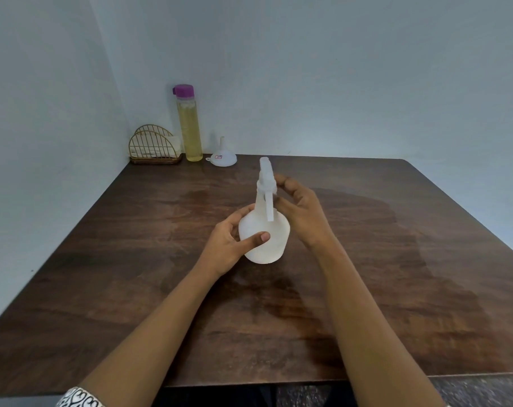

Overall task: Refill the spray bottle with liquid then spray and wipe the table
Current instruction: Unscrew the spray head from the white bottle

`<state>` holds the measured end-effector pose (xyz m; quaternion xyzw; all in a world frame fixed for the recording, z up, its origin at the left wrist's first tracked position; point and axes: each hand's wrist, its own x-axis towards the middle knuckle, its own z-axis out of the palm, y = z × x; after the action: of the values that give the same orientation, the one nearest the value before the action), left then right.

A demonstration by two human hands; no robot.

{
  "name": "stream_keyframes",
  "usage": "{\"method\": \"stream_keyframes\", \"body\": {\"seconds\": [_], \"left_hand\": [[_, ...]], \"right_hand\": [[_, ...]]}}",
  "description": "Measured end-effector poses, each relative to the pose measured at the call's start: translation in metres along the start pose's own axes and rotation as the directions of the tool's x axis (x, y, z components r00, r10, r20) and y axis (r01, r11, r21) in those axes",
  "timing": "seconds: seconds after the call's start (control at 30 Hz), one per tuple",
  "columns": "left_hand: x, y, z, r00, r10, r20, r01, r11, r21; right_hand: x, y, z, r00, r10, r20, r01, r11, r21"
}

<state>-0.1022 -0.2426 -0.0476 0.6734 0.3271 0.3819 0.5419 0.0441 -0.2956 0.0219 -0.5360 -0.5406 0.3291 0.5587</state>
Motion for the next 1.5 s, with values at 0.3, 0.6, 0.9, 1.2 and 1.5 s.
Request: {"method": "stream_keyframes", "body": {"seconds": [0.3,0.6,0.9,1.2,1.5], "left_hand": [[-0.001,-0.001,0.0,1.0,-0.026,0.002,0.027,0.999,-0.022],[-0.003,0.007,0.002,0.999,-0.034,-0.001,0.034,0.999,-0.011],[-0.002,0.008,-0.001,0.999,-0.031,0.021,0.031,0.999,-0.016],[-0.003,0.012,-0.002,0.999,-0.032,0.021,0.032,0.999,0.014],[-0.003,0.014,0.001,0.999,-0.036,0.016,0.035,0.999,0.035]], "right_hand": [[0.003,-0.006,0.014,0.971,-0.084,-0.224,0.003,0.94,-0.341],[0.014,-0.046,-0.011,0.998,-0.044,-0.055,0.021,0.929,-0.37],[0.023,-0.088,-0.028,0.992,-0.108,-0.059,0.101,0.988,-0.12],[0.027,-0.106,-0.041,0.954,-0.229,-0.194,0.223,0.973,-0.054],[0.036,-0.102,-0.057,0.89,-0.215,-0.401,0.307,0.935,0.179]]}}
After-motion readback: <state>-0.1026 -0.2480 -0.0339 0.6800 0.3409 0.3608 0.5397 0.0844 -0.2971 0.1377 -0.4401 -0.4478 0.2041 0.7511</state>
